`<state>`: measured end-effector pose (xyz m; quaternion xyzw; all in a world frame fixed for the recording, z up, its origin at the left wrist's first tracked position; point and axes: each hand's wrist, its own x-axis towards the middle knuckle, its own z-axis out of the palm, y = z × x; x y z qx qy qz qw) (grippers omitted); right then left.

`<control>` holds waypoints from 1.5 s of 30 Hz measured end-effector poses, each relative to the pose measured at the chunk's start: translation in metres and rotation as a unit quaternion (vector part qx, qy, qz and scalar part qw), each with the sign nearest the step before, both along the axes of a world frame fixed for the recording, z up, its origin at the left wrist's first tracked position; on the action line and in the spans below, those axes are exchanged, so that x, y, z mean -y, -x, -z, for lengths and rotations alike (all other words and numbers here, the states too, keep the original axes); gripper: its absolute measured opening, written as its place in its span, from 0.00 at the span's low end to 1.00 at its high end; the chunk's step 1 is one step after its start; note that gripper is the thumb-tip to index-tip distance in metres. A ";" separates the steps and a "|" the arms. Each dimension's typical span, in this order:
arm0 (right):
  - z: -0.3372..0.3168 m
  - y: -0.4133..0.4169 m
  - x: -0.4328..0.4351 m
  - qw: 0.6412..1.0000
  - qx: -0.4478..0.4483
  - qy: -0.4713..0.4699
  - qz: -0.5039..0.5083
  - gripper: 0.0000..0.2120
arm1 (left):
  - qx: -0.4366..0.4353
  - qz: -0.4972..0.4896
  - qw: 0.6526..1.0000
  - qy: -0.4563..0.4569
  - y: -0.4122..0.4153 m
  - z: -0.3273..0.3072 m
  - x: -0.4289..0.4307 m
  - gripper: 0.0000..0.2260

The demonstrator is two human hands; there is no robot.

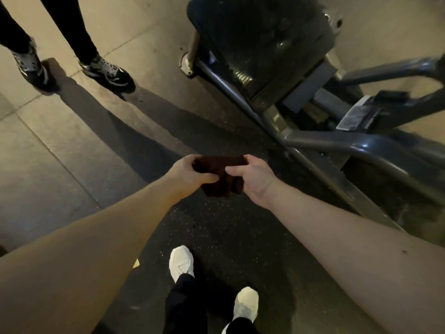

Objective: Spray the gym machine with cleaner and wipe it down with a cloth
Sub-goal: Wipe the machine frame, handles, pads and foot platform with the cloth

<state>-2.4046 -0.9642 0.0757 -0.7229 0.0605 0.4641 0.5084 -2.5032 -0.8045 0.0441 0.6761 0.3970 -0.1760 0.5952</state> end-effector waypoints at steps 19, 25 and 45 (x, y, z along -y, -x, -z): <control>-0.194 0.000 -0.021 0.915 0.285 0.158 -0.236 0.10 | 0.064 0.308 0.924 -0.216 -0.030 -0.221 -0.035 0.02; -0.214 -0.048 -0.042 0.914 0.315 0.185 -0.176 0.09 | 0.118 0.337 0.895 -0.266 -0.080 -0.251 -0.054 0.05; -0.379 -0.234 0.020 0.929 0.022 -0.135 0.345 0.18 | 0.232 0.439 0.855 -0.152 -0.331 -0.441 0.009 0.10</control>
